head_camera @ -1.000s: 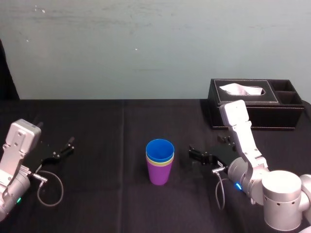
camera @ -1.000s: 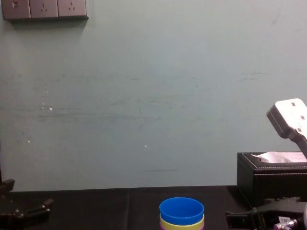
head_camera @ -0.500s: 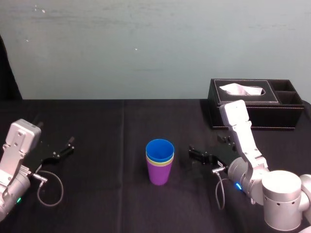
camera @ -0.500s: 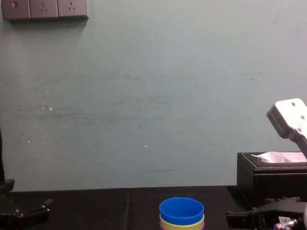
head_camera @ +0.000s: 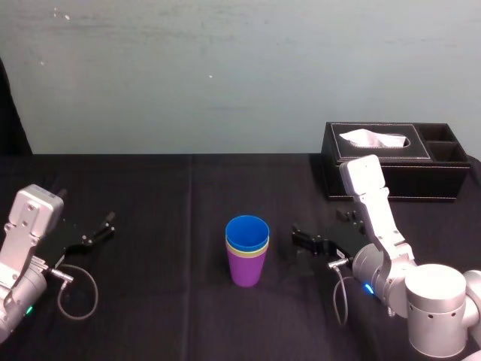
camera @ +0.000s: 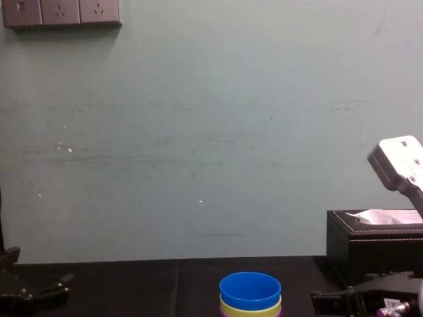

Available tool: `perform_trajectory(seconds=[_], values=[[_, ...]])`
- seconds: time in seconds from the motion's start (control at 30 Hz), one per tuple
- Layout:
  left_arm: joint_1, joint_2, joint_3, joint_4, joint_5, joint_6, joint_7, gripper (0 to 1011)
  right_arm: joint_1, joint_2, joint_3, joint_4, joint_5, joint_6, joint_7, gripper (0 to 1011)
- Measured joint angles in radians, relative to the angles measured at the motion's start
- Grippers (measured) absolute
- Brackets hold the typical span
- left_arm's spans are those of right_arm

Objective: Stack the three plastic cups sequentially using one hand.

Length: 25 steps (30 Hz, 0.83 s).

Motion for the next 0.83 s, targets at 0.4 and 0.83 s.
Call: perform_trajectory(seconds=[0.4,0.83], values=[[0.000,0.000,0.000,0.000,0.000,0.000,0.000,1000,0.000,0.000,0.000,0.000,0.000,0.000,0.000,1000],[0.000,0.000,0.000,0.000,0.000,0.000,0.000,1000,0.000,0.000,0.000,0.000,0.000,0.000,0.000,1000]])
